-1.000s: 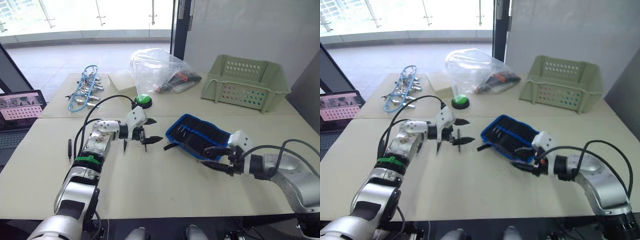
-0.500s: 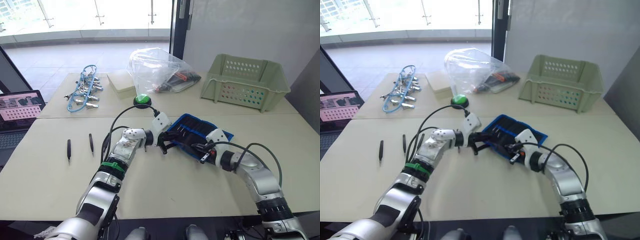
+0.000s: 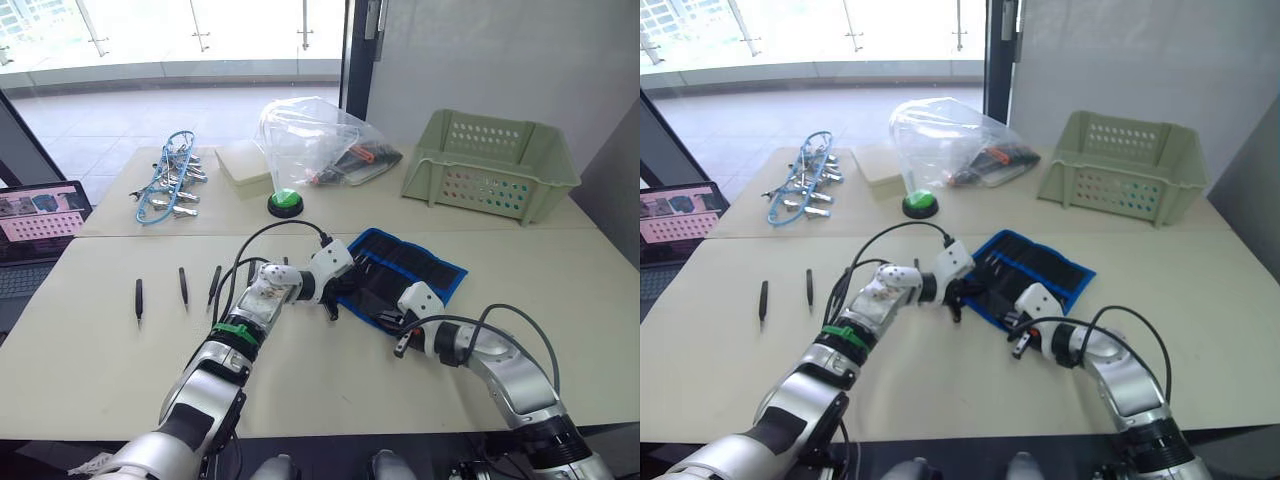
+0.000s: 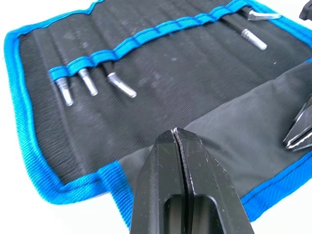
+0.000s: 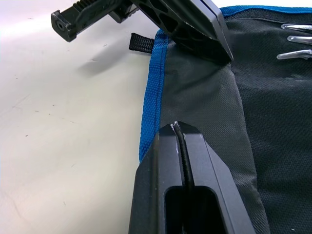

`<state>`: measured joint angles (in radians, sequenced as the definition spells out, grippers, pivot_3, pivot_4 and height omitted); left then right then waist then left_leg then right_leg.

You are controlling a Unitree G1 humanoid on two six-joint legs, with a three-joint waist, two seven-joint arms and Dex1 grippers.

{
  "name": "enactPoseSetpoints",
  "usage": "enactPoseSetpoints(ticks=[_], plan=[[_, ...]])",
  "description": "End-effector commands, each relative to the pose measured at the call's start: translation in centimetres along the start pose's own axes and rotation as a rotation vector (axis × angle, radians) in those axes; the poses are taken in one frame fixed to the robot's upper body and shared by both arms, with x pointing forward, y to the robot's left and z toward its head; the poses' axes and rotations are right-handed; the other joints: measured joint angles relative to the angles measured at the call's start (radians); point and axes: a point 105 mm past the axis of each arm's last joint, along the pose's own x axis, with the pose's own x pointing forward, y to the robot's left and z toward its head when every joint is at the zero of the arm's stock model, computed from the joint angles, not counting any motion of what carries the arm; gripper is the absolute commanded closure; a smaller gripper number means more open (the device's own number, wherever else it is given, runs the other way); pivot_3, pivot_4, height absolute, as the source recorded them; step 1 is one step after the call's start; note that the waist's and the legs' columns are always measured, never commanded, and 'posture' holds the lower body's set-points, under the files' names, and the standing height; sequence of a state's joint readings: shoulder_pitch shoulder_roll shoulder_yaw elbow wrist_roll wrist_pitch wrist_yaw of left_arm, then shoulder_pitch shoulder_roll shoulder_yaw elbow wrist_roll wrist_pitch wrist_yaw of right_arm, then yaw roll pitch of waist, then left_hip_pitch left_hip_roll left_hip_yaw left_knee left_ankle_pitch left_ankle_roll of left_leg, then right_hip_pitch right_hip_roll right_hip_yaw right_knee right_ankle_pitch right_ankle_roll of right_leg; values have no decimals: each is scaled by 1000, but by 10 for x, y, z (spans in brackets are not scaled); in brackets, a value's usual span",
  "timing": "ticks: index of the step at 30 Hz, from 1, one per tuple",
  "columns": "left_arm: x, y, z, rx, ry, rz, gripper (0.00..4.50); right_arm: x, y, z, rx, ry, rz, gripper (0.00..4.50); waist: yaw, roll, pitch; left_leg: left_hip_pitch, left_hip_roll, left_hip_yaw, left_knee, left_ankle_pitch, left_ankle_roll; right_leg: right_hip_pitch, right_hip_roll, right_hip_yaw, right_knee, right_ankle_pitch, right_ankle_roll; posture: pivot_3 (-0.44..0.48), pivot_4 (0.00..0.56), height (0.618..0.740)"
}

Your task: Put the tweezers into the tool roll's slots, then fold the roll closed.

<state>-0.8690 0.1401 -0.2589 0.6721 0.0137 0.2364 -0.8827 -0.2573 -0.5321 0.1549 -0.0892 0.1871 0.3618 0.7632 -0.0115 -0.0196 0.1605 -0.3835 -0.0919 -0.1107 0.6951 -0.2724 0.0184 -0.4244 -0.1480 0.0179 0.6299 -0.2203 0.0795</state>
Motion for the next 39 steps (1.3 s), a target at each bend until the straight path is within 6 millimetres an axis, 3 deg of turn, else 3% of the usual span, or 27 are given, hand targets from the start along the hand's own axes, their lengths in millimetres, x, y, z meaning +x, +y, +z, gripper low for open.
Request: enactPoseSetpoints(ticks=[1,6,11,16,20,24,30,35,39], plan=[[1,2,0,6,-3,16,4478,-2,5,-15,9,55,21,4500,0,0,0,0,0,0,0,0,0,0,0,0,0,0,0,0,150,740],[-15,19,-28,35,80,91,4478,-11,3,-13,23,41,25,4500,0,0,0,1,0,0,0,0,0,1,0,0,0,0,0,0,150,740],[-21,32,-28,-6,60,149,4478,-14,4,-20,21,55,34,4500,-1,-1,-1,5,0,0,-1,0,0,4,0,0,0,0,0,0,150,740],[-21,28,-30,-13,48,136,4478,-15,4,-20,32,52,37,4500,-1,-1,-2,7,1,0,-1,-2,3,4,0,0,1,0,0,0,150,740],[-22,29,-15,-29,-47,136,4478,-15,6,-15,17,25,59,4500,-2,-1,-2,6,1,0,-1,-2,3,3,0,0,1,0,0,0,150,740],[-22,30,15,-90,-210,140,4478,-16,10,-14,56,-6,80,4500,-1,-1,-2,5,1,0,-1,-2,3,2,0,0,1,0,-1,0,150,740],[-8,11,31,-131,-277,104,4478,-14,11,-18,54,0,76,4500,0,-1,-2,3,1,0,-1,0,0,2,0,0,0,0,0,0,150,740],[16,-13,8,-166,-166,106,4478,-13,8,-17,46,-3,68,4500,-1,-1,-2,4,1,0,-1,0,0,2,0,0,0,0,0,0,150,740],[14,-8,1,-126,-148,197,4478,-18,4,-9,52,-42,66,4500,0,-1,-2,4,1,0,-2,0,0,2,0,0,0,0,-1,0,150,740]])
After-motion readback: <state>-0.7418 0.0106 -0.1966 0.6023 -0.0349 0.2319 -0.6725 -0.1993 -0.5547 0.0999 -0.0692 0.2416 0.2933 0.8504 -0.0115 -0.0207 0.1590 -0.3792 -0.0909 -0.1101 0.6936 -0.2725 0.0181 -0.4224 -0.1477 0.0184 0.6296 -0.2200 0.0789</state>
